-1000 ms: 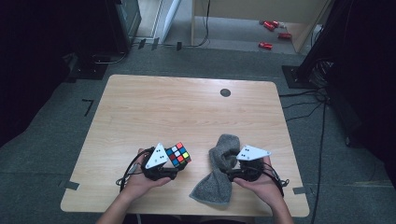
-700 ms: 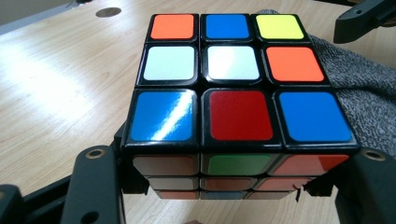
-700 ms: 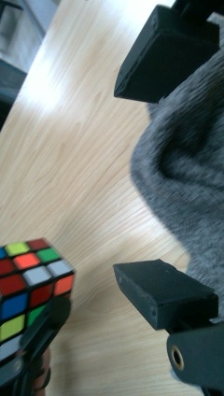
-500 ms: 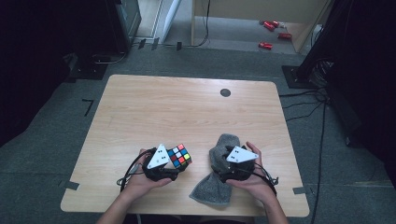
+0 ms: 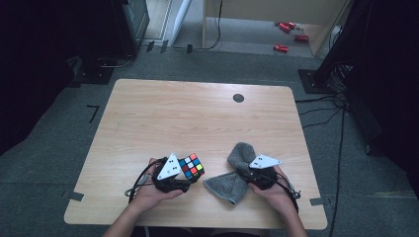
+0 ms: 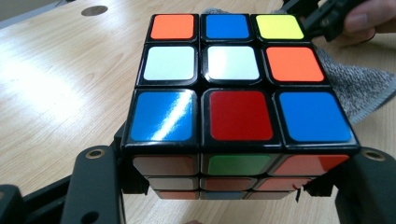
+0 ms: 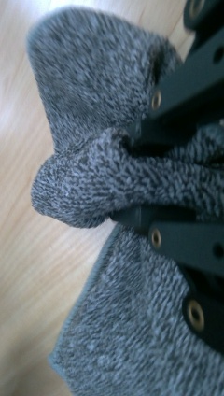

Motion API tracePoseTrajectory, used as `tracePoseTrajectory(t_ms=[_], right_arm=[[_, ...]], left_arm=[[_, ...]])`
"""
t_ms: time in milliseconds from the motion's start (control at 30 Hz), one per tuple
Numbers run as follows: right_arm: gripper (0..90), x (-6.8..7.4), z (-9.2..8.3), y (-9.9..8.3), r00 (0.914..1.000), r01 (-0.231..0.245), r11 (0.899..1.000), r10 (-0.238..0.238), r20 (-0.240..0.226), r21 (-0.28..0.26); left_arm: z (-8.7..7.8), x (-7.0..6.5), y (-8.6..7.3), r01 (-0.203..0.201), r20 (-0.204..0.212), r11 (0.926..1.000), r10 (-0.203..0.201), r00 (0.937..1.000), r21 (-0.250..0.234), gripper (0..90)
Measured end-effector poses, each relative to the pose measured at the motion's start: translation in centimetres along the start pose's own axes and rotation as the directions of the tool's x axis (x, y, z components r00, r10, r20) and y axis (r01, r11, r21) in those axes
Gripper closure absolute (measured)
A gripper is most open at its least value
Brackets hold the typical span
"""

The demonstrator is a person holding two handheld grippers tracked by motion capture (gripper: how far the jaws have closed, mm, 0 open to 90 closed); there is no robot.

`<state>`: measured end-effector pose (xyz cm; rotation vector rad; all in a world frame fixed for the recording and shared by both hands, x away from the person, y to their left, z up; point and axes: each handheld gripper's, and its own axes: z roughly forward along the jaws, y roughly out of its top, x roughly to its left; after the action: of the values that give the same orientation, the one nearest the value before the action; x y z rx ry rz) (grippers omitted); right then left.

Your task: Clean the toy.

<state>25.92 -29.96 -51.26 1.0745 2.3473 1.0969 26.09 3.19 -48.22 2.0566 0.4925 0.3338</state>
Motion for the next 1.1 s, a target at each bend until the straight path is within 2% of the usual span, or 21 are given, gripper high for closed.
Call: tracePoseTrajectory(t_ms=[33, 100, 167, 233, 300, 367, 400, 467, 500, 567, 600, 667, 733, 800, 900, 967, 1000, 1067, 1100], right_arm=[[73.6, 0.2, -0.3, 0.3, 0.9998, -0.017, 1.0, 0.018, 0.007, -0.023], [73.8, 0.7, -1.4, 1.4, 0.9973, -0.067, 0.991, 0.063, -0.037, -0.114], [73.7, 1.8, -2.5, 2.8, 0.9924, -0.103, 0.971, 0.086, -0.089, -0.217], [73.3, 3.4, -3.3, 4.2, 0.9891, -0.109, 0.95, 0.075, -0.126, -0.291], [73.0, 4.8, -3.6, 5.3, 0.9836, -0.118, 0.935, 0.065, -0.169, -0.333], [72.9, 6.0, -3.6, 5.9, 0.97, -0.15, 0.92, 0.066, -0.234, -0.362], [72.9, 6.5, -3.5, 6.1, 0.964, -0.158, 0.916, 0.062, -0.258, -0.369], [73.0, 7.0, -3.0, 6.1, 0.956, -0.176, 0.915, 0.071, -0.285, -0.363], [73.1, 7.1, -2.7, 5.9, 0.9524, -0.193, 0.914, 0.086, -0.292, -0.357], [73.3, 6.7, -2.0, 5.3, 0.9344, -0.253, 0.909, 0.141, -0.327, -0.331], [73.3, 6.5, -1.5, 5.1, 0.9288, -0.269, 0.915, 0.163, -0.333, -0.302], [73.4, 6.6, -0.8, 4.7, 0.9387, -0.25, 0.931, 0.167, -0.301, -0.264], [73.4, 6.8, -0.7, 4.7, 0.9415, -0.244, 0.934, 0.163, -0.295, -0.26], [73.3, 6.9, -1.1, 5.1, 0.9406, -0.243, 0.929, 0.156, -0.302, -0.278], [73.1, 7.1, -1.9, 5.6, 0.9385, -0.25, 0.913, 0.147, -0.313, -0.322], [72.9, 7.1, -2.1, 5.6, 0.9359, -0.266, 0.905, 0.16, -0.314, -0.332], [72.9, 7.0, -1.9, 5.4, 0.9345, -0.275, 0.903, 0.171, -0.312, -0.331], [72.9, 6.8, -1.5, 5.0, 0.9264, -0.304, 0.9, 0.203, -0.317, -0.313], [72.9, 6.7, -1.2, 4.8, 0.9248, -0.312, 0.901, 0.216, -0.313, -0.3]], left_arm=[[0.0, 0.0, 0.0, -0.001, 0.002, 1.0, 0.001, 1.0, -0.001, 34.8], [0.2, -0.2, 0.1, -0.006, 0.007, 1.0, 0.006, 1.0, 0.002, 34.8], [0.4, -0.5, 0.2, -0.016, 0.016, 0.9999, 0.016, 0.9997, 0.006, 34.8], [0.7, -0.9, 0.3, -0.029, 0.026, 0.9995, 0.029, 0.9992, 0.008, 34.8], [0.9, -1.4, 0.4, -0.049, 0.034, 0.9987, 0.048, 0.9983, 0.011, 34.8], [0.9, -1.7, 0.5, -0.057, 0.043, 0.9984, 0.057, 0.9974, 0.0, 34.8], [0.8, -1.7, 0.6, -0.06, 0.043, 0.9982, 0.06, 0.9973, -0.01, 34.8], [0.6, -1.6, 0.8, -0.056, 0.043, 0.9981, 0.057, 0.9974, -0.023, 34.9], [0.5, -1.5, 0.8, -0.053, 0.038, 0.9982, 0.054, 0.9978, -0.027, 34.8], [0.3, -1.2, 0.8, -0.036, 0.039, 0.9985, 0.038, 0.9985, -0.041, 34.8], [0.1, -1.1, 0.8, -0.027, 0.041, 0.9982, 0.029, 0.9987, -0.053, 34.8], [0.0, -1.0, 0.8, -0.033, 0.036, 0.998, 0.035, 0.9987, -0.053, 34.8], [0.1, -1.0, 0.7, -0.027, 0.052, 0.9983, 0.029, 0.9982, -0.052, 34.8], [0.2, -1.1, 0.6, -0.034, 0.065, 0.9984, 0.036, 0.9972, -0.045, 34.8], [0.4, -1.5, 0.7, -0.045, 0.082, 0.9979, 0.049, 0.9954, -0.047, 34.9], [0.4, -1.7, 0.7, -0.055, 0.088, 0.9975, 0.059, 0.9944, -0.045, 34.8], [0.5, -1.8, 0.7, -0.063, 0.089, 0.9971, 0.067, 0.9938, -0.043, 34.8], [0.5, -1.9, 0.8, -0.075, 0.085, 0.9964, 0.078, 0.9933, -0.04, 34.8], [0.5, -1.9, 0.8, -0.072, 0.084, 0.9965, 0.076, 0.9936, -0.043, 34.8]])
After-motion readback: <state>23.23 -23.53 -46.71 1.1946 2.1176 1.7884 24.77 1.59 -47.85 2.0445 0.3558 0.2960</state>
